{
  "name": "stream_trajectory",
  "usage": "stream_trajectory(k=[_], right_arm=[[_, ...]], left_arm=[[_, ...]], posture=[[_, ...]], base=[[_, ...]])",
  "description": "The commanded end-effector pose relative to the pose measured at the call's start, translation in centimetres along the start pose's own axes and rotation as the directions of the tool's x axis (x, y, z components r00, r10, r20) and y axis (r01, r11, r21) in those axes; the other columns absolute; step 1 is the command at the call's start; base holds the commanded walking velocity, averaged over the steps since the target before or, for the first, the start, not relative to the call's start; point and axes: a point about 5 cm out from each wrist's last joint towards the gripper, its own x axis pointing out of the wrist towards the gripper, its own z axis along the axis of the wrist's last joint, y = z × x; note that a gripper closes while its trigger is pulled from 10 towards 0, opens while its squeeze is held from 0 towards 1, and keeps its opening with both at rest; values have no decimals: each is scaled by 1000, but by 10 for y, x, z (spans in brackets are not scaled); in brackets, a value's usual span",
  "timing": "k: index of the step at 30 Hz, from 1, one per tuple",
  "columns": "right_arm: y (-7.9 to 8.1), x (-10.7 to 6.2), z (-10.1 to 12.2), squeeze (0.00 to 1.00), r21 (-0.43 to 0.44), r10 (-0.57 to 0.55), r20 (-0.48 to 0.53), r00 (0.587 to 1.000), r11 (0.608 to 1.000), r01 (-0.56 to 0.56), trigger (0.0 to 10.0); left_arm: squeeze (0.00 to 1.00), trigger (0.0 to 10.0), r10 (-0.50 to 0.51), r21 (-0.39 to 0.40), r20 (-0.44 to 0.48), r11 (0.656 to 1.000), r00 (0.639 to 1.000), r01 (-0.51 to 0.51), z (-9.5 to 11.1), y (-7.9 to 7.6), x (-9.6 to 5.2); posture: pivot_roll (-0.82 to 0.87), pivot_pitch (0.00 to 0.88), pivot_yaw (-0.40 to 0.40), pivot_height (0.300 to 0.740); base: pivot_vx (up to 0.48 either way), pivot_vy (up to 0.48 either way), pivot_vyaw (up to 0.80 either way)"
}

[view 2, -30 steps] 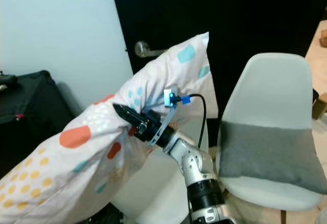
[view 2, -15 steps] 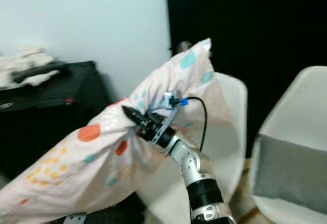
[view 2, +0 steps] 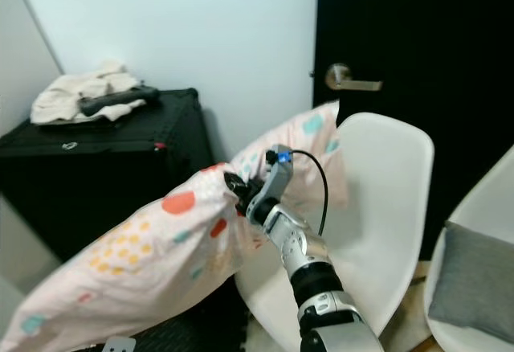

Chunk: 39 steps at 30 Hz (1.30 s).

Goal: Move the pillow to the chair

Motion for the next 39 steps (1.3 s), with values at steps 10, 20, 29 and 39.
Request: stream_trajectory(k=[10,20,29,39], right_arm=[[4,9,33,0,-63,-50,137,989,996,59,10000],[9,15,12,0,-49,-19,12,1000,999,19,10000],[-6,13,37,0,44,-131,139,982,991,126,10000],[-21,7,68,0,64,-258,251,933,966,250,10000]], left_arm=[[0,10000,5,12,-8,1000,1000,-5,-2,3,0],[0,10000,120,-71,91,991,989,-114,25,22,3],[0,10000,104,33,555,989,825,-147,141,20,-10],[0,10000,37,75,727,988,686,-133,180,0,-29]], posture=[[-23,17,58,740],[-16,25,50,720],[6,32,42,685],[16,38,39,650]], base=[[0,0,-473],[0,0,0],[0,0,0],[0,0,0]])
